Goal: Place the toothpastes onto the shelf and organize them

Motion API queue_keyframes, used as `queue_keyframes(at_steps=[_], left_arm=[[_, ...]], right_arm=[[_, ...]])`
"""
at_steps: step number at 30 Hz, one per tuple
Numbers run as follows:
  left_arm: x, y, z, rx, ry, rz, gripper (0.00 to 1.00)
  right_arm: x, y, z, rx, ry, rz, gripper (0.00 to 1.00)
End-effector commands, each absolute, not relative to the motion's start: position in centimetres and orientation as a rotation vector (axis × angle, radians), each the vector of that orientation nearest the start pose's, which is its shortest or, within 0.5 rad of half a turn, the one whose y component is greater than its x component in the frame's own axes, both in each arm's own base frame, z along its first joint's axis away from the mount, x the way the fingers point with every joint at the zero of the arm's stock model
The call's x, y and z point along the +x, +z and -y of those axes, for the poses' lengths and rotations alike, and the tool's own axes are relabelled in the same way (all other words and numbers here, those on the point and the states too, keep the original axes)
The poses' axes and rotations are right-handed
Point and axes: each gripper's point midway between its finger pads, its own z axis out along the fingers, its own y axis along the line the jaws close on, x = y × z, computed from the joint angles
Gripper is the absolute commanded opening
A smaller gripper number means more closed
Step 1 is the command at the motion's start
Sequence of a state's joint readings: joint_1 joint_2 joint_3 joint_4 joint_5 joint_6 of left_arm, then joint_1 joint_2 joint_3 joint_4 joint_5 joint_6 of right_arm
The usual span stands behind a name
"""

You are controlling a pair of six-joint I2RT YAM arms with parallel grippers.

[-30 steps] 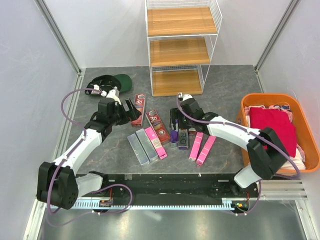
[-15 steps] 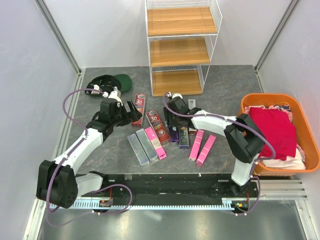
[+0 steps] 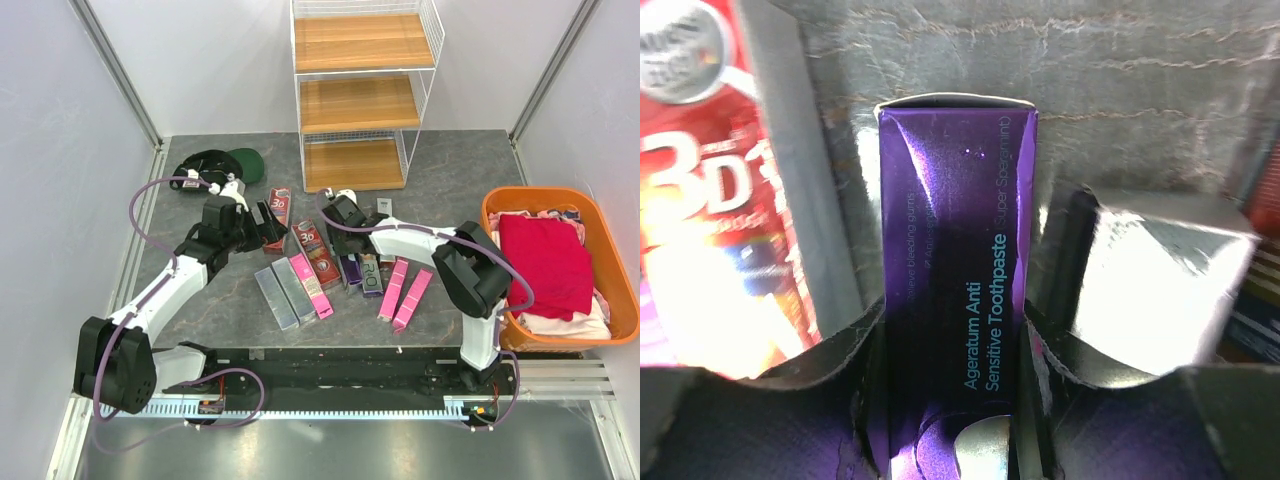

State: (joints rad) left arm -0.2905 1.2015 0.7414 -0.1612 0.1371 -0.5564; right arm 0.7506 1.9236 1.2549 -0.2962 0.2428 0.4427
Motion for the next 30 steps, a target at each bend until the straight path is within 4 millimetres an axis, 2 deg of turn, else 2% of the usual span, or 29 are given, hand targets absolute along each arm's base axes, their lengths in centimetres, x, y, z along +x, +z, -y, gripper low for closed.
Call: queue_keyframes(at_steps=[1,2,3,4,5,6,7,8,9,10,12,13,14,15,17,19,23,24,28,30], left_arm=[[32.1,16.0,16.7,-0.070,-0.766,-2.139,1.00],[32.1,16.6,17.0,-0.051,-0.787,-2.113,1.00],[31.9,17.1,17.4,-0.023,-0.822,-2.094,1.00],[31.5,17.0,17.6,-0.012,-0.838,-2.094,1.00],[31.7,18.2,17.8,0.005,-0.858,-2.041,1.00],[31.4,18.8,18.2,0.030,-0.890,-2.021,1.00],[31.0,18.7,18.4,0.042,-0.911,-2.013,1.00],[31.0,20.0,18.7,0.071,-0.934,-1.954,1.00],[30.4,20.4,19.2,0.111,-0.977,-1.937,1.00],[30.1,20.5,19.4,0.128,-0.996,-1.923,1.00],[29.4,22.4,20.1,0.181,-1.052,-1.845,1.00],[29.0,22.6,20.3,0.191,-1.083,-1.829,1.00],[28.3,23.3,20.8,0.230,-1.126,-1.795,1.00],[28.0,25.0,21.1,0.269,-1.150,-1.713,1.00],[26.6,25.7,21.7,0.309,-1.232,-1.659,1.00],[25.7,27.3,22.1,0.347,-1.296,-1.561,1.00],[24.5,28.0,23.0,0.414,-1.405,-1.519,1.00],[24.7,27.9,23.1,0.408,-1.414,-1.524,1.00],[25.7,26.8,23.1,0.350,-1.418,-1.563,1.00],[25.8,27.3,23.2,0.343,-1.431,-1.535,1.00]], right_arm=[[35.6,10.2,-30.4,-0.271,0.352,-2.335,0.39],[35.6,11.0,-30.6,-0.266,0.385,-2.320,0.38],[35.4,12.7,-30.9,-0.257,0.459,-2.296,0.38],[35.5,13.6,-31.1,-0.243,0.508,-2.270,0.37],[35.8,14.5,-30.8,-0.216,0.543,-2.251,0.37],[35.2,16.4,-31.3,-0.222,0.645,-2.219,0.37],[35.1,17.4,-31.7,-0.200,0.738,-2.181,0.37],[35.3,19.5,-31.3,-0.181,0.825,-2.131,0.37],[35.4,20.8,-31.6,-0.174,0.907,-2.086,0.37],[34.2,21.8,-32.5,-0.217,1.048,-2.062,0.37],[34.0,23.9,-32.6,-0.250,1.159,-2.000,0.37],[32.7,24.5,-33.3,-0.324,1.250,-1.991,0.37],[32.2,24.8,-33.6,-0.376,1.286,-1.976,0.37],[31.5,25.2,-34.0,-0.425,1.325,-1.956,0.37],[29.7,25.7,-34.6,-0.522,1.429,-1.923,0.37],[29.0,25.6,-34.7,-0.554,1.467,-1.900,0.37],[28.4,26.1,-34.4,-0.526,1.500,-1.865,0.37],[27.8,27.3,-34.7,-0.541,1.555,-1.816,0.38],[26.3,28.1,-35.1,-0.599,1.676,-1.774,0.37],[26.0,28.0,-35.1,-0.616,1.689,-1.771,0.37]])
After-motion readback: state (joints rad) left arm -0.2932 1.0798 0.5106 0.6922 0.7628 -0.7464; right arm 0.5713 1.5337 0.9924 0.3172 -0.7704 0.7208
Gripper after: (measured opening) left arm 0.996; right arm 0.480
